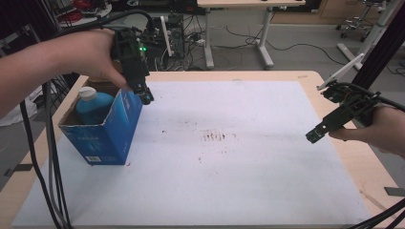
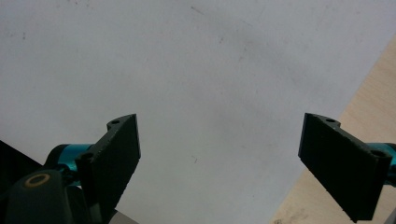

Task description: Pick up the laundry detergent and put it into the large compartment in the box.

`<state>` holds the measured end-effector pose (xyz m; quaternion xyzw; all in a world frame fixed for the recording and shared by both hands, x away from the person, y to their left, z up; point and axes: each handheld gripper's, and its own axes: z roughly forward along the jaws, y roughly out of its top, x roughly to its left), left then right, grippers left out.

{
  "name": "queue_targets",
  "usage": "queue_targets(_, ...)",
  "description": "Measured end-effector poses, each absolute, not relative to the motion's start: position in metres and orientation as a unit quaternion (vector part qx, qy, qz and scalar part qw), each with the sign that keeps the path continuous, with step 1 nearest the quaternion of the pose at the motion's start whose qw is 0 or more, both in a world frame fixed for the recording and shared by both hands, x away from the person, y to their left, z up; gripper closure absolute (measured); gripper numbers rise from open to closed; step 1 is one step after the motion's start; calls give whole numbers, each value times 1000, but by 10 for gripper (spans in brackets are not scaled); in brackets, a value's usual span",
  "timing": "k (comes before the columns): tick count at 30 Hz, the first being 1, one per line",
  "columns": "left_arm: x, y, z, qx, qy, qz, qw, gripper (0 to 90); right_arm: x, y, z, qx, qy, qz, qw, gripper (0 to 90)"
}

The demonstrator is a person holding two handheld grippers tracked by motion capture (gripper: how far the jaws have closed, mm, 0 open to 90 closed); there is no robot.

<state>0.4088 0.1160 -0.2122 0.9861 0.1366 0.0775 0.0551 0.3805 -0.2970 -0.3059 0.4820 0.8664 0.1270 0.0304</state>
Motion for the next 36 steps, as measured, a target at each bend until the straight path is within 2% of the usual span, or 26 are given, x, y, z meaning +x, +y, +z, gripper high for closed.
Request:
queue_targets(11, 410, 90, -235, 988, 121, 66, 67, 189, 380, -296, -303, 475, 870, 131, 29, 120)
queue_targets(21, 410, 81, -261, 988, 132, 51, 68, 189, 385, -287, -298, 458, 878, 137, 33, 120)
queue_targets(36, 409, 79, -269, 988, 134, 42, 63, 189, 392, -279, -299, 449, 884, 130, 29, 120)
